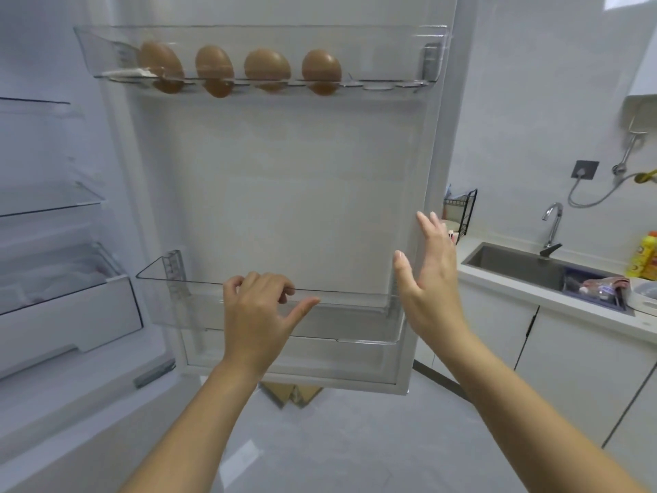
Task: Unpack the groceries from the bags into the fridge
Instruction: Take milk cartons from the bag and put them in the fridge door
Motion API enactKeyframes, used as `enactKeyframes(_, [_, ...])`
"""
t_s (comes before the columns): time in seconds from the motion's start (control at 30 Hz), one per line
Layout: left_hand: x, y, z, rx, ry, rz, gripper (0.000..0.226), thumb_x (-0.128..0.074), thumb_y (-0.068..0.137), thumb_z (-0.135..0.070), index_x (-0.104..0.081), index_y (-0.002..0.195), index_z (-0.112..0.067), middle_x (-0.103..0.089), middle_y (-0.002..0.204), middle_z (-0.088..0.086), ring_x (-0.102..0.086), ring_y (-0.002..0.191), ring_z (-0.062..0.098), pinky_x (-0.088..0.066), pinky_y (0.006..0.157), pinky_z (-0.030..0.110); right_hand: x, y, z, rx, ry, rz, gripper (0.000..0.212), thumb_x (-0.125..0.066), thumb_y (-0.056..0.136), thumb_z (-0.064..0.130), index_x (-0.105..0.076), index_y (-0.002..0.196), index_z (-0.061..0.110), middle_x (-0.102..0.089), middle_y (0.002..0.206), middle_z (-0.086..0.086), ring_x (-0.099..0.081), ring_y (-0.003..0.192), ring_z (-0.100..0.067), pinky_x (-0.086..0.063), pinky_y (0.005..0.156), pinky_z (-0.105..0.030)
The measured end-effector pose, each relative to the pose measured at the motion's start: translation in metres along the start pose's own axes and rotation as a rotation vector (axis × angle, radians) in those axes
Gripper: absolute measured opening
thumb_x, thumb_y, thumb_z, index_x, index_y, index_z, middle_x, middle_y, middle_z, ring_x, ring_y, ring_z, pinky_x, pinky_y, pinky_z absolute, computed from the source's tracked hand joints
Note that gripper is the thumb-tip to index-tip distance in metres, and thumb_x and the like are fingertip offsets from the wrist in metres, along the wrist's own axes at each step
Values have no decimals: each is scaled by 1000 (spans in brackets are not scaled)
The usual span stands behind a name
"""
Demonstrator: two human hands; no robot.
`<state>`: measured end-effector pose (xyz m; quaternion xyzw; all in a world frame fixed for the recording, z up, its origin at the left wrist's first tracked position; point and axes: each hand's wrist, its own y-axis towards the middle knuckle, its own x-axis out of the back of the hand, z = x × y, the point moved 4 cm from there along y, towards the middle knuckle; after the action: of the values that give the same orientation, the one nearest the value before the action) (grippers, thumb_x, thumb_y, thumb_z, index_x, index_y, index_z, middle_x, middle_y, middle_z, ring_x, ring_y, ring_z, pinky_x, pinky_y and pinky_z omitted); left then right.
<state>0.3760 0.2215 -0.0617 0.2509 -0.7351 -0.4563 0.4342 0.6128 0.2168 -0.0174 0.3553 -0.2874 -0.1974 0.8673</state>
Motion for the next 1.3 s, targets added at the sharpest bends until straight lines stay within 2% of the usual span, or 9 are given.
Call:
enactKeyframes(0.17, [11, 1, 11, -74, -1, 13, 35, -52, 92, -50, -65, 84, -19, -64, 84, -8, -61, 83, 18, -30, 101, 43, -21, -29, 30, 181, -374, 37, 37, -51, 94, 31, -60, 126, 14, -42, 149, -13, -24, 146, -33, -16, 116, -59])
enactKeyframes(0.3, [25, 4, 38, -58, 19, -43, 34, -52, 92, -47, -66, 86, -17, -66, 91, -3, -62, 91, 21, -19, 113, 53, -45, -48, 45, 246, -566, 59, 37, -43, 94, 40, -68, 112, 19, -53, 141, -12, -39, 139, -36, -15, 112, -69])
enactKeyframes(0.4, [29, 2, 57, -54, 34, -73, 37, -52, 93, -49, -67, 83, -17, -66, 91, -2, -63, 92, 22, -14, 114, 60, -60, -56, 51, 239, -644, 27, 34, -45, 94, 42, -71, 98, 21, -64, 125, -4, -52, 128, -31, -11, 111, -69])
enactKeyframes(0.53, [26, -3, 70, -109, 4, -85, 37, -55, 94, -47, -68, 78, -16, -67, 81, -3, -63, 83, 22, -18, 110, 64, -67, -57, 51, 225, -680, -79, 36, -49, 94, 44, -63, 70, 21, -64, 78, 8, -64, 96, -22, -20, 111, -61])
enactKeyframes(0.7, [22, -4, 70, -62, -79, -104, 33, -61, 92, -45, -66, 75, -17, -62, 72, -7, -58, 75, 19, -23, 108, 59, -69, -53, 46, 188, -662, -113, 42, -50, 93, 48, -58, 63, 20, -58, 67, 8, -60, 80, -21, -29, 101, -44])
enactKeyframes(0.93, [21, -6, 72, -53, -101, -99, 36, -60, 94, -48, -65, 76, -17, -61, 71, -6, -55, 75, 18, -22, 108, 56, -68, -56, 48, 181, -661, -131, 40, -50, 94, 47, -58, 65, 21, -58, 70, 9, -58, 80, -19, -28, 94, -38])
enactKeyframes(1.07, [26, -6, 72, -66, -96, -82, 36, -58, 96, -47, -65, 77, -17, -61, 73, -5, -56, 76, 19, -20, 110, 54, -69, -59, 52, 159, -657, -119, 37, -50, 94, 45, -62, 71, 20, -63, 79, 9, -59, 87, -19, -28, 100, -43])
enactKeyframes(1.17, [30, -5, 71, -65, -96, -43, 36, -56, 96, -48, -67, 82, -17, -66, 81, -4, -60, 83, 21, -17, 113, 56, -69, -65, 55, 127, -645, -100, 33, -48, 94, 43, -70, 87, 20, -67, 106, 5, -58, 109, -21, -21, 112, -55])
enactKeyframes(1.3, [39, -5, 63, -53, -164, -52, 33, -59, 95, -44, -71, 97, -14, -70, 102, 1, -62, 104, 23, -6, 117, 60, -64, -80, 55, 8, -505, -88, 40, -49, 92, 44, -64, 122, 22, -47, 145, -2, -29, 145, -22, -4, 118, -58])
